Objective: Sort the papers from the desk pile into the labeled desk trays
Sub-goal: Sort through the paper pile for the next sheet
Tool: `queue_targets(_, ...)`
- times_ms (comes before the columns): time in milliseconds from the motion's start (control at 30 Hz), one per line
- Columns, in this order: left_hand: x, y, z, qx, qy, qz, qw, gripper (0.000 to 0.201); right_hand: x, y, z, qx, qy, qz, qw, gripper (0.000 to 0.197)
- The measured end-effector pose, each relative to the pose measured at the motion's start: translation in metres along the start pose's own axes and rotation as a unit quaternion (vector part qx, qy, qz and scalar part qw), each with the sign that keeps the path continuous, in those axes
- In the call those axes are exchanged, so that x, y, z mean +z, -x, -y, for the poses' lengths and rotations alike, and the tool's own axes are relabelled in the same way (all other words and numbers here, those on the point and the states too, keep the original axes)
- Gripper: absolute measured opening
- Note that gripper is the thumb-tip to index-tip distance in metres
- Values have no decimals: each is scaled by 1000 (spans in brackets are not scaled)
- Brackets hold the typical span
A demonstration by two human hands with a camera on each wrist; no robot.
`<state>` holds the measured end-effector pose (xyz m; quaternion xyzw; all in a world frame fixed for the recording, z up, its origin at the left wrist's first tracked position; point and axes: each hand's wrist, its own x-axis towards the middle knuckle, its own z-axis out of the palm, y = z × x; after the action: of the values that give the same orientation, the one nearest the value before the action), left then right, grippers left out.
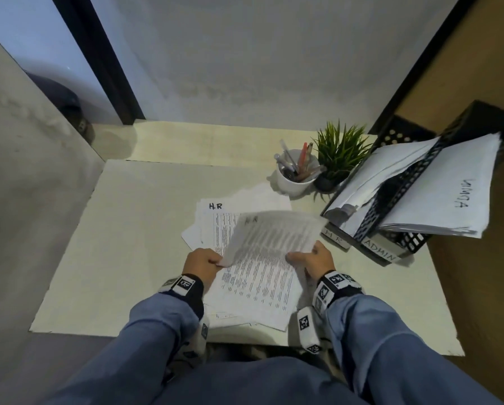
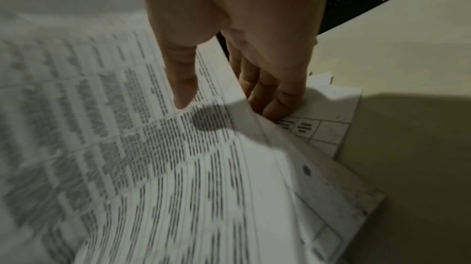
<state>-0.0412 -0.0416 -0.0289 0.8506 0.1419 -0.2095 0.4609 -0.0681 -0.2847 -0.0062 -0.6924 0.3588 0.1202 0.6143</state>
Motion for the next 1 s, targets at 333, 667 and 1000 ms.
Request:
queue_targets(333,-3,-3,0,-95,75,-163,979,28,2,-23,-16,3,-65,39,997,38)
queue_targets(667,-15,-5,-9,-19,-15,-162,986,22,-3,-23,-17,-19,89,34,995,60)
queue_targets(1000,-19,7,-5,106,-12,-174,979,29,-7,-18,-17,-80,73,-74,991,44)
